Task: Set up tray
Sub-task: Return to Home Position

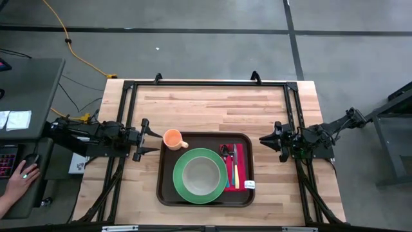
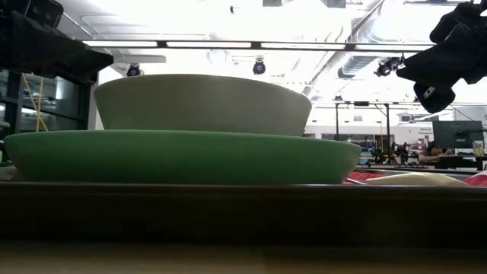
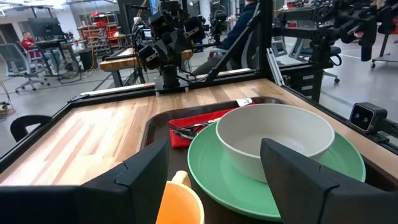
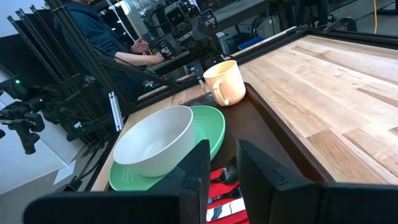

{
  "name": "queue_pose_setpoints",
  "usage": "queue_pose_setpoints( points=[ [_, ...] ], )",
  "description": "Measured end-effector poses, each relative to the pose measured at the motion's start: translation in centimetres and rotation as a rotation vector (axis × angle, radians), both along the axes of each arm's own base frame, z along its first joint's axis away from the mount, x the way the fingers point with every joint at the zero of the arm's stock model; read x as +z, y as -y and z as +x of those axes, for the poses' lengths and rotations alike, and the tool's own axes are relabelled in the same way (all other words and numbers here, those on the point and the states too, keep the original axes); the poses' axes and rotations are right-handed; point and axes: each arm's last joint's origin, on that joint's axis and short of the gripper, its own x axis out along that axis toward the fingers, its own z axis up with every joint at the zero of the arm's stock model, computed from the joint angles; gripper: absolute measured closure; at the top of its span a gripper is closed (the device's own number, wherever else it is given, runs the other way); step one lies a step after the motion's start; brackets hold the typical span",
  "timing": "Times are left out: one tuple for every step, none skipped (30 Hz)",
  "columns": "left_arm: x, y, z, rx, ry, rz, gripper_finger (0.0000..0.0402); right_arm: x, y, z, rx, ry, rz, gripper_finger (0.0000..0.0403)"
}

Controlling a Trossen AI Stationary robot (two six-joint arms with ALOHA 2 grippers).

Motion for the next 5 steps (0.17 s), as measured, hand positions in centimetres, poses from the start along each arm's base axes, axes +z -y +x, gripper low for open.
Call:
queue_pose_setpoints(
  points=[
    [-0.01, 0.00, 0.00, -0.001, 0.000, 0.000, 0.0119, 0.00, 0.00, 0.00, 0.000, 0.000, 0.000, 0.0345],
    [0.00, 0.00, 0.00, -0.001, 0.000, 0.000, 0.0119, 0.00, 0.00, 0.00, 0.000, 0.000, 0.000, 0.0345],
    [0.00, 0.00, 0.00, -0.001, 0.000, 0.000, 0.0119, 0.00, 0.00, 0.00, 0.000, 0.000, 0.000, 0.0345],
    [0.00, 0.00, 0.00, -0.001, 0.000, 0.000, 0.0119, 0.00, 0.00, 0.00, 0.000, 0.000, 0.000, 0.0345],
    [0.00, 0.00, 0.00, -0.001, 0.000, 0.000, 0.0119, 0.00, 0.00, 0.00, 0.000, 0.000, 0.000, 0.0345]
  ],
)
